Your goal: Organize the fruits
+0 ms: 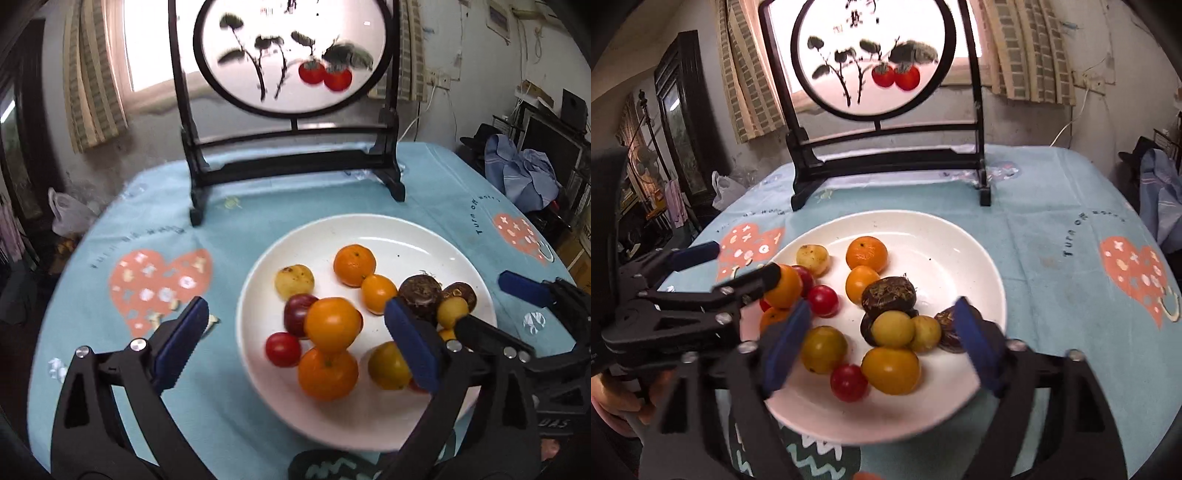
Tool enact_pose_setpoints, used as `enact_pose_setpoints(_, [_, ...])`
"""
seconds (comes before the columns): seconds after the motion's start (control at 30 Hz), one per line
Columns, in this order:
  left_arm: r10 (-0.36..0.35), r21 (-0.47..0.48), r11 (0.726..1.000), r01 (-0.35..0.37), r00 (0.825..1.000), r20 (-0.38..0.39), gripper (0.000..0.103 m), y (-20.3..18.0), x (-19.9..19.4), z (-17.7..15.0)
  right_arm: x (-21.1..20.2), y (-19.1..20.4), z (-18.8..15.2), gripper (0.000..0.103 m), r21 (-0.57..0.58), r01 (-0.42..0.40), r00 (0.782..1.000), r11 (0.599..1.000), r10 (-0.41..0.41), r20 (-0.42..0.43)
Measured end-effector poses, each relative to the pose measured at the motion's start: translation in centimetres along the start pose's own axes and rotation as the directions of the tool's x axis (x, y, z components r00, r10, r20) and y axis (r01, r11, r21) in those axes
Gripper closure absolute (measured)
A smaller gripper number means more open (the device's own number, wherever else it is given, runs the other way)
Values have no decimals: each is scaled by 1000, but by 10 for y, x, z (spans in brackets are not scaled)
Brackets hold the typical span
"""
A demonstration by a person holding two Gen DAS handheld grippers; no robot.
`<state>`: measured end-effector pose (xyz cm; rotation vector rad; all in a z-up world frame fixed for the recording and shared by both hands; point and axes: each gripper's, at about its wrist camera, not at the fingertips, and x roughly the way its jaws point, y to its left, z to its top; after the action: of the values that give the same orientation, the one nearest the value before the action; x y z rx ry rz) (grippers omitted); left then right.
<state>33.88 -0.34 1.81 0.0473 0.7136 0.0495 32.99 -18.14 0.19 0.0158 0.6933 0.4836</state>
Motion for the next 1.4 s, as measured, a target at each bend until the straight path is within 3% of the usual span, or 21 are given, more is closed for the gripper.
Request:
enact_pose_setpoints(0.03, [2,15,1000,-2,1000,1,5,1,-12,-2,-9,3,-3,12,-13,-1,1000,1000,1,-1])
enact_pose_setpoints(0.07, [9,22,1000,-9,1000,3,4,2,-23,-4,-21,8,-8,1,-25,2,1000,1000,-3,-18])
enact_pose_setpoints(0.2, [24,25,999,-25,999,49,2,6,-80,-28,-67,23,-29,1,-38,-7,1000,999,7,3])
enact_pose_setpoints(0.4, [-16,20,1000,16,1000,17,2,5,-139,-85,-122,43,-72,1,-37,-6,1000,999,7,26])
enact_pose_setpoints(0.53, [-37,13,999,37,999,7,2,2,-165,-121,-145,61,-104,1,-117,31,999,993,-30,10])
enact_pose_setpoints(0.63, [-52,3,999,52,999,1,2,2,-178,-141,-156,74,-120,1,-166,67,998,984,-65,16])
enact_pose_setpoints(0.87, [-51,20,998,51,999,14,2,-3,-200,-167,-169,84,-138,1,-161,62,998,985,-62,5])
enact_pose_setpoints(1.4, [-46,18,999,46,999,6,2,-1,-200,-172,-162,74,-142,1,-119,93,995,989,-97,-27])
